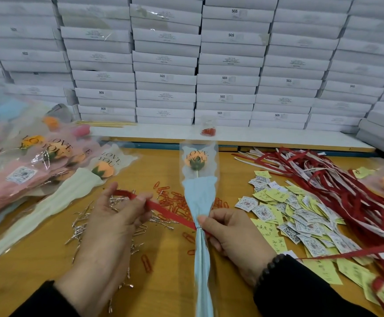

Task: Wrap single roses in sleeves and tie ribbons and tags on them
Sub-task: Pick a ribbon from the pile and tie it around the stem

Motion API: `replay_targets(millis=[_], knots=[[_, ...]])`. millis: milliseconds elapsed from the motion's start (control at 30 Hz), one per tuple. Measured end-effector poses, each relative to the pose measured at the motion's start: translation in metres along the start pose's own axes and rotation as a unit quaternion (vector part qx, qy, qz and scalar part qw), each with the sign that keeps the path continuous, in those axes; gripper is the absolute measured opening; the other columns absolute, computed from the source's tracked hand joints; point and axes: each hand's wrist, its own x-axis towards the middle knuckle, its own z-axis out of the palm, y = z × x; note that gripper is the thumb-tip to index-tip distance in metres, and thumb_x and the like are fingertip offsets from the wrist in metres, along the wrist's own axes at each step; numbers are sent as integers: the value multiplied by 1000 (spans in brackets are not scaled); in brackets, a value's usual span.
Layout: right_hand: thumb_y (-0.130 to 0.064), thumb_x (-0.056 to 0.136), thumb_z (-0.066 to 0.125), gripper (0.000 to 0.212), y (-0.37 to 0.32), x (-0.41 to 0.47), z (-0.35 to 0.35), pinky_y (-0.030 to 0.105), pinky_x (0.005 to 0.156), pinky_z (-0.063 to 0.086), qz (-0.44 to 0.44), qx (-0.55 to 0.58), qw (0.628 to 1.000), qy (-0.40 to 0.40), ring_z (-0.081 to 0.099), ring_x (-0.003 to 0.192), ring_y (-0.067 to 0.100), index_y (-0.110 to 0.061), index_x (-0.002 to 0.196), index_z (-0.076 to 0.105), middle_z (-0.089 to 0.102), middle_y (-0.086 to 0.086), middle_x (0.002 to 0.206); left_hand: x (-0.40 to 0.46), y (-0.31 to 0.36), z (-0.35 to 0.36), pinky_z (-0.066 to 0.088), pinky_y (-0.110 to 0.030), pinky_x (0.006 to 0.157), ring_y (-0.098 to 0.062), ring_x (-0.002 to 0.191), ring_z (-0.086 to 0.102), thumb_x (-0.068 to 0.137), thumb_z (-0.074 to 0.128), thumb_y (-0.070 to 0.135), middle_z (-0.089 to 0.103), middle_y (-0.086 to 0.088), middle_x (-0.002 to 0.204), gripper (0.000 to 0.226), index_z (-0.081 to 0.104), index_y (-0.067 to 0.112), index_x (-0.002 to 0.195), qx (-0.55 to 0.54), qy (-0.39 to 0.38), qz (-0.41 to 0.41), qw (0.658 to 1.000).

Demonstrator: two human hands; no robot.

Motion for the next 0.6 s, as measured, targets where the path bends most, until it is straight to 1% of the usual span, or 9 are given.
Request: replay_targets(millis=[67,100,167,200,300,333,400,500,600], knots=[[-17,90,59,45,-1,1,0,11,37,25,-2,23,1000,8,28,32,2,-18,45,53,37,-8,37,-5,-1,4,48,-34,86,-19,85,68,69,70,30,70,-10,97,79,34,28,139,122,-14,-19,992],[-15,90,59,46,-1,2,0,11,37,24,-3,35,999,13,27,32,2,-18,45,52,36,-7,36,-9,-1,6,47,-32,84,-17,87,65,67,69,41,67,-6,101,74,38,32,134,203,-22,-6,979],[-14,90,58,42,0,3,0,11,36,23,-5,47,999,23,26,32,3,-17,49,52,35,-7,36,-14,0,9,43,-26,69,-12,81,59,59,63,55,61,1,97,63,48,39,118,330,-43,56,942],[-14,91,58,40,0,3,0,11,37,23,-5,48,998,25,26,32,3,-15,51,51,34,-6,37,-16,1,10,40,-25,61,-13,74,58,59,62,56,60,3,92,55,52,39,110,358,-57,82,929],[-15,91,58,38,2,5,-1,12,38,25,-1,59,998,25,26,33,4,-13,53,52,35,-5,37,-20,5,14,35,-19,48,-9,49,45,75,65,41,58,5,64,23,65,19,80,347,-107,117,924],[-15,90,58,39,2,5,-1,13,40,28,2,65,998,23,27,33,4,-14,52,53,36,-5,37,-22,5,16,32,-17,44,-7,42,40,79,63,37,53,3,54,27,65,11,71,348,-132,108,922],[-16,90,58,39,2,6,1,17,44,33,6,75,997,17,28,32,4,-16,51,55,37,-5,37,-24,2,19,31,-14,40,-6,33,35,84,55,37,49,1,41,40,64,4,63,359,-183,44,914],[-19,90,59,35,2,5,2,13,38,26,-2,65,998,7,29,34,4,-14,55,56,37,-5,38,-28,-6,22,30,-15,37,-12,34,36,88,52,36,48,-6,41,40,62,5,63,317,-224,-52,920],[-19,90,58,29,1,4,3,11,38,26,-10,61,998,-4,30,34,4,-12,62,58,38,-6,38,-30,-16,25,32,-17,36,-11,38,43,84,58,26,52,-4,46,32,63,11,55,190,-183,-80,961]])
